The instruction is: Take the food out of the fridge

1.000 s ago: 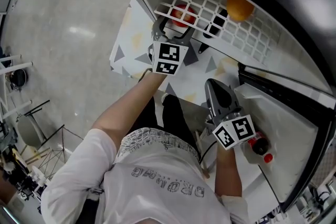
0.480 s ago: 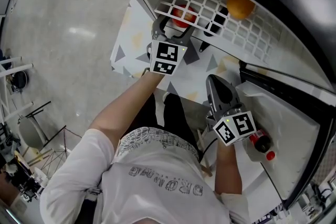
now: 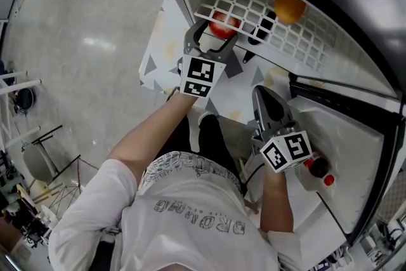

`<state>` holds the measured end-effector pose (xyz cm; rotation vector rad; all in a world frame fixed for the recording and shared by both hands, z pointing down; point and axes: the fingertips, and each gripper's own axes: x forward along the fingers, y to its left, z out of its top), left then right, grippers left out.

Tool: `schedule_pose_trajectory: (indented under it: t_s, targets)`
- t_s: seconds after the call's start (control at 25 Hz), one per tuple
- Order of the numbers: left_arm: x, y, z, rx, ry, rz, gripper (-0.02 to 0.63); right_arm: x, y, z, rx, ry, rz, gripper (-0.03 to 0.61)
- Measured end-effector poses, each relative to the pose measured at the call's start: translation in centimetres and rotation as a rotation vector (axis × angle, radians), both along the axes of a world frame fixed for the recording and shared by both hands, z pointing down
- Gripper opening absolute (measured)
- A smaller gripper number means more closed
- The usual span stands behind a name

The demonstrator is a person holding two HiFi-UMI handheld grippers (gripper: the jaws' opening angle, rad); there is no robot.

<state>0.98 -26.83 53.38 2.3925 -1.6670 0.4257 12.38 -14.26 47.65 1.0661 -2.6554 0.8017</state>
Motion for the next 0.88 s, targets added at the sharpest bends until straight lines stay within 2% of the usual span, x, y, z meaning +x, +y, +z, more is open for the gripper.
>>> schedule_pose_trajectory:
  t_s: [0.44, 0.88]
  targets:
    - [-0.3, 2.6, -2.6, 0.01, 0.017, 0.022, 0.327, -0.6, 0.1, -2.6, 0.044, 0.007, 0.009, -0.008]
    - [-1.0, 5.0, -5.7, 0.017, 0.027, 0.086, 0.327, -1.1, 0.1, -5.0, 0.081, 0.003, 0.048, -0.008]
